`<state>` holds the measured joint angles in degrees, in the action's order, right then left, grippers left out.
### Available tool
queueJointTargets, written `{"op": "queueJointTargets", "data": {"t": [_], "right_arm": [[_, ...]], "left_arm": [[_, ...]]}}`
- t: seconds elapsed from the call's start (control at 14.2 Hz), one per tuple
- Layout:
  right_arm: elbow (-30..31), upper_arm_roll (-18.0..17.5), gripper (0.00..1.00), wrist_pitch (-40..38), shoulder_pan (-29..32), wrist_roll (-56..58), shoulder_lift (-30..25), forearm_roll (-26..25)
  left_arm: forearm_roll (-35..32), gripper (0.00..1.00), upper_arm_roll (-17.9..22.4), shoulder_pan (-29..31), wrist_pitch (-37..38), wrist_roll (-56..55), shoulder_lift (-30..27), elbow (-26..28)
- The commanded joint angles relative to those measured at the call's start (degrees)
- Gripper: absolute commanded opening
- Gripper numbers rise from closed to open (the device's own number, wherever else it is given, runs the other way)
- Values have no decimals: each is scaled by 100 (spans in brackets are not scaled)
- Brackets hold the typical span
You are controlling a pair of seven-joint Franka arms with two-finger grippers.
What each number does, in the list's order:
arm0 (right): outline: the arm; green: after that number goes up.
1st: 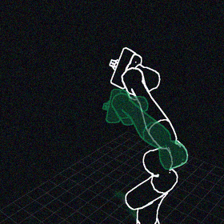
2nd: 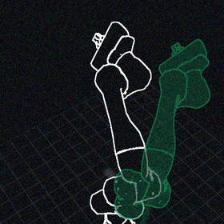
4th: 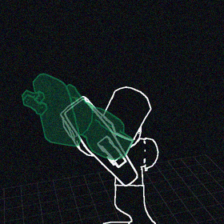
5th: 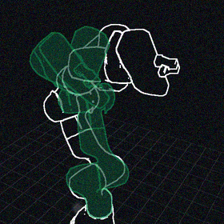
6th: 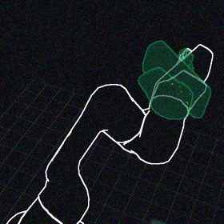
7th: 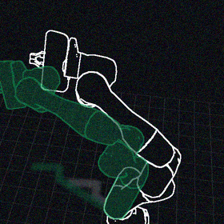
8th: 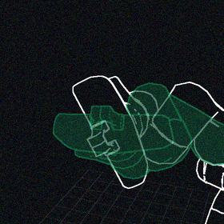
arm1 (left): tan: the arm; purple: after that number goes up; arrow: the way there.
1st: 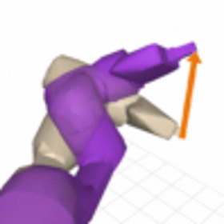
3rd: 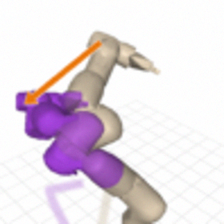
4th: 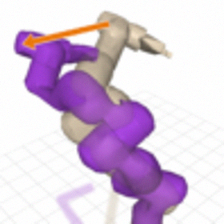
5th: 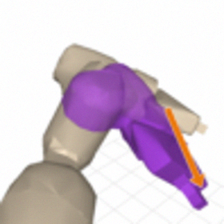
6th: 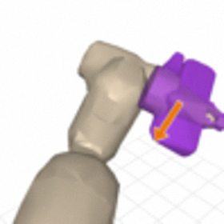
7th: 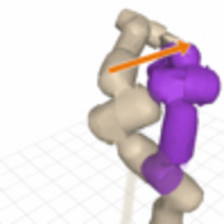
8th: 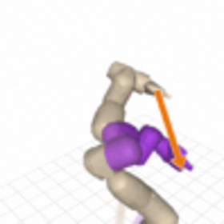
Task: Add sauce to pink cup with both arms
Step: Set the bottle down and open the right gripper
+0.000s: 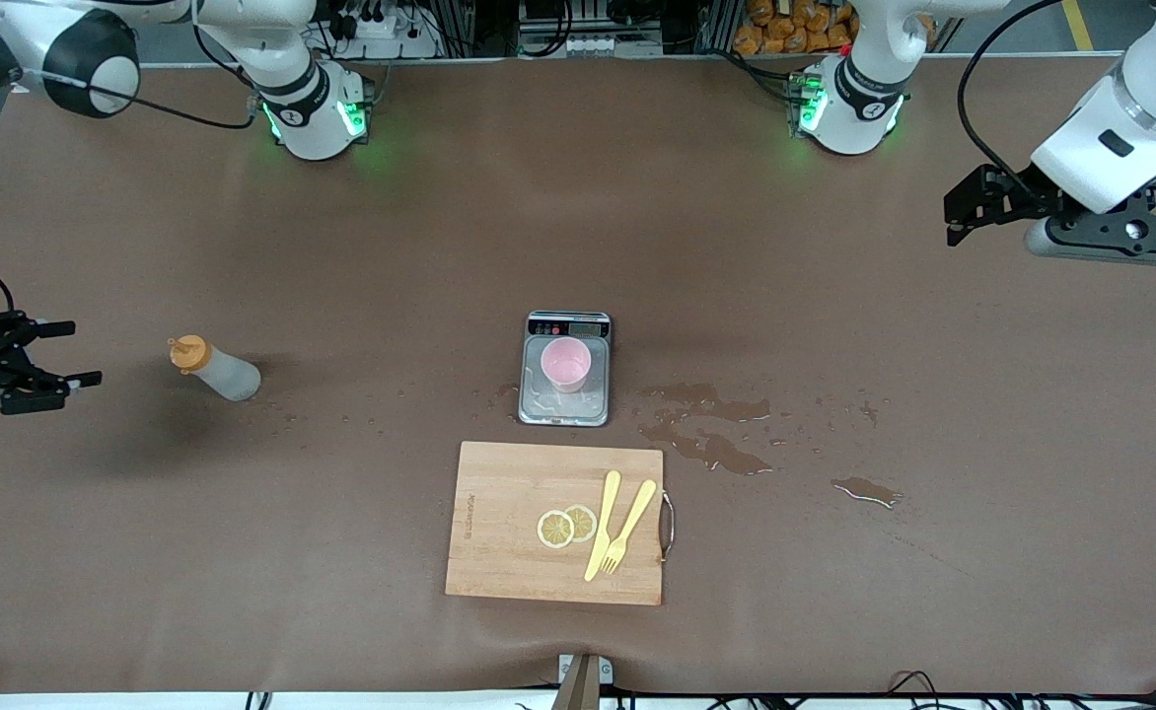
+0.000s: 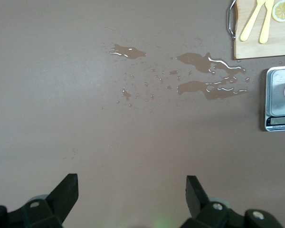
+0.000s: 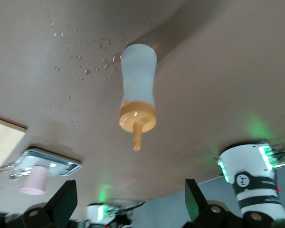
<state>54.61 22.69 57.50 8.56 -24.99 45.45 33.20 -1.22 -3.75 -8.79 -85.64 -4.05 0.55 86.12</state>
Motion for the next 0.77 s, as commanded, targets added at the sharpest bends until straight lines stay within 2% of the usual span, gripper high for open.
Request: {"op": "queueJointTargets", "data": {"t": [0.0,0.42,0.63,0.7], "right_arm": [[85,296,100,-45,-810,20,-474,-472],[155,341,100,-152,-1523,20,-993,-568],[155,307,100,199,-1401,404,-1387,-647],[233,280,100,200,-1410,816,-1581,-935]], "left_arm": [[-45,100,-12,26,-15,1,-90,19],[-54,100,-20,26,-6,1,-81,36],[-45,100,-38,18,3,10,-90,18],[-45,100,-47,18,12,10,-90,19]]}}
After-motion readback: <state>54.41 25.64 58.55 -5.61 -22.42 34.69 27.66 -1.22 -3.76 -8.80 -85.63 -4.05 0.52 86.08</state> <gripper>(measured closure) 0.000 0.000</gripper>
